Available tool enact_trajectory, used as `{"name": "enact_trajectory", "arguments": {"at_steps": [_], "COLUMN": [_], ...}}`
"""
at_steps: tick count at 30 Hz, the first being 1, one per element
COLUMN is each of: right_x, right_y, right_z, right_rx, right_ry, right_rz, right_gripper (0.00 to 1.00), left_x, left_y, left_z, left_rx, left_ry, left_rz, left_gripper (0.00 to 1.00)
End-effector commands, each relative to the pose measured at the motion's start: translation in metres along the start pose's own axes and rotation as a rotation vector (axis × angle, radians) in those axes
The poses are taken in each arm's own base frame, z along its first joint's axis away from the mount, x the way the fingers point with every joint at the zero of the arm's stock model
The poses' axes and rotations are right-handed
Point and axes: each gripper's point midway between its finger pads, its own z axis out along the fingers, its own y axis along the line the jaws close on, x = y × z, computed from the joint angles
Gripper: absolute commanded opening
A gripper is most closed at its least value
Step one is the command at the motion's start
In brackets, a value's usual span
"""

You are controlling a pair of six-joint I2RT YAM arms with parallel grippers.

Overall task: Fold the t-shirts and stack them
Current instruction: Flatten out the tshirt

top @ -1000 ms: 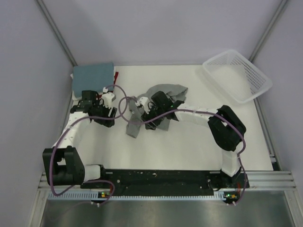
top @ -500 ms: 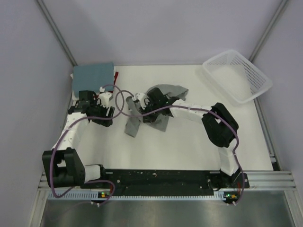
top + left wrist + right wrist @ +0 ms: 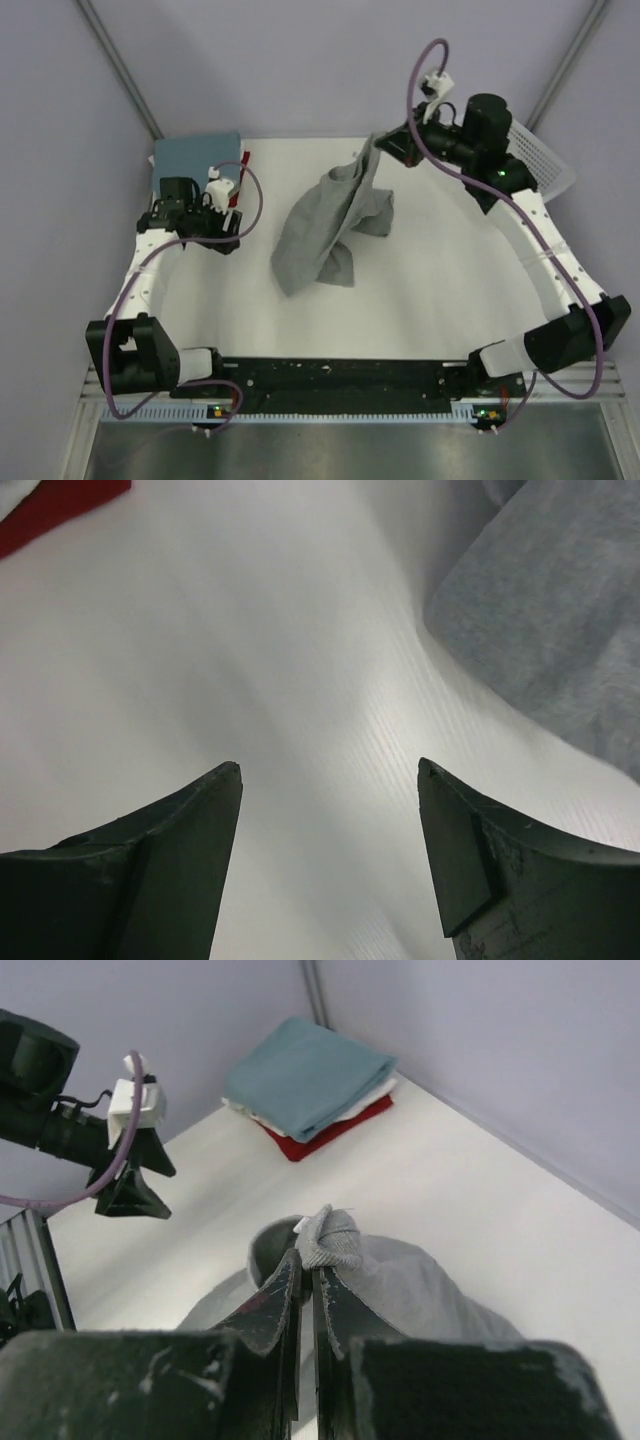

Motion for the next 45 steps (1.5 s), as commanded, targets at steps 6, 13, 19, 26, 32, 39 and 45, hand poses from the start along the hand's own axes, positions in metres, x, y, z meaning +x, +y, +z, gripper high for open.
{"name": "enact_trajectory", "arguments": {"at_steps": [6,13,19,26,32,39,45], "right_x": [0.071,0.105,0.115,0.118,0.116,0.104,0.045], "right_y": [-0.078,-0.103,-0.107,-0.110,-0.111,-0.106,-0.090], "right_z": [-0.083,-0.101,-0.102,-0.106,-0.105,-0.091,-0.027], "right_rx": [0.251,0.344,0.363,0.396,0.391,0.310,0.183], "right_ry": [0.056,0.085,0.101,0.107,0.106,0.080,0.042], "right_rz": [0.240,0.348,0.360,0.338,0.337,0.387,0.281], "right_gripper": [0.00,0.00,0.00,0.00,0.00,0.00,0.00], "left_x": [-0.011,-0.027,-0.051,-0.026,-0.014,-0.071,-0.168], "left_y": [-0.079,-0.117,-0.143,-0.149,-0.170,-0.110,0.011], "left_z": [0.031,0.076,0.114,0.129,0.107,0.081,-0.041], "left_rx": [0.185,0.290,0.334,0.412,0.559,0.227,-0.194], "left_ry": [0.041,0.071,0.094,0.235,0.243,0.124,-0.182], "left_rz": [0.246,0.306,0.321,0.310,0.377,0.317,0.090], "left_gripper": [0.76,0.76,0.73,0.52,0.12,0.00,0.00]}}
